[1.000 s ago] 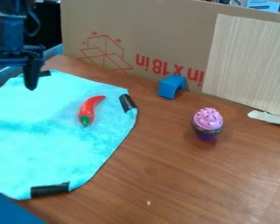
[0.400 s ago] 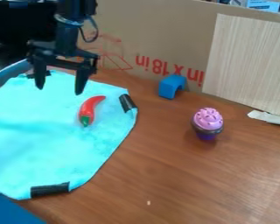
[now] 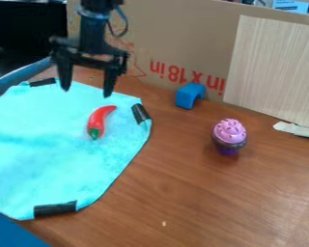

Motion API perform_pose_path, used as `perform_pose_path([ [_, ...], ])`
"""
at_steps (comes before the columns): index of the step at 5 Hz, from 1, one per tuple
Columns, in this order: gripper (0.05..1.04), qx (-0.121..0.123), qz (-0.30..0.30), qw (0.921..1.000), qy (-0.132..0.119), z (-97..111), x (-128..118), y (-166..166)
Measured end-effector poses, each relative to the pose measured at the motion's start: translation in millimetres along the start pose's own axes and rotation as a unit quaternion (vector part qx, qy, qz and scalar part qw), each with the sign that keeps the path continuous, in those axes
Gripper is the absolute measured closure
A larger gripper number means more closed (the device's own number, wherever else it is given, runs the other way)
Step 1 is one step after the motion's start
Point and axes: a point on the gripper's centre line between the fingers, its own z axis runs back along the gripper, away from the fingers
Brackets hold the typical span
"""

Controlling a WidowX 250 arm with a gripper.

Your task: Remove the red chili figure from the top of the cloth

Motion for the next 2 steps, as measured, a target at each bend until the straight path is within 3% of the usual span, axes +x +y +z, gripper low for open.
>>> perform_pose_path([
  [1,0.083,-0.009,-0.031,0.9995,-0.002,4,2,-5],
  [2,0.083,-0.004,-0.043,0.9986,0.031,-14,6,-17],
])
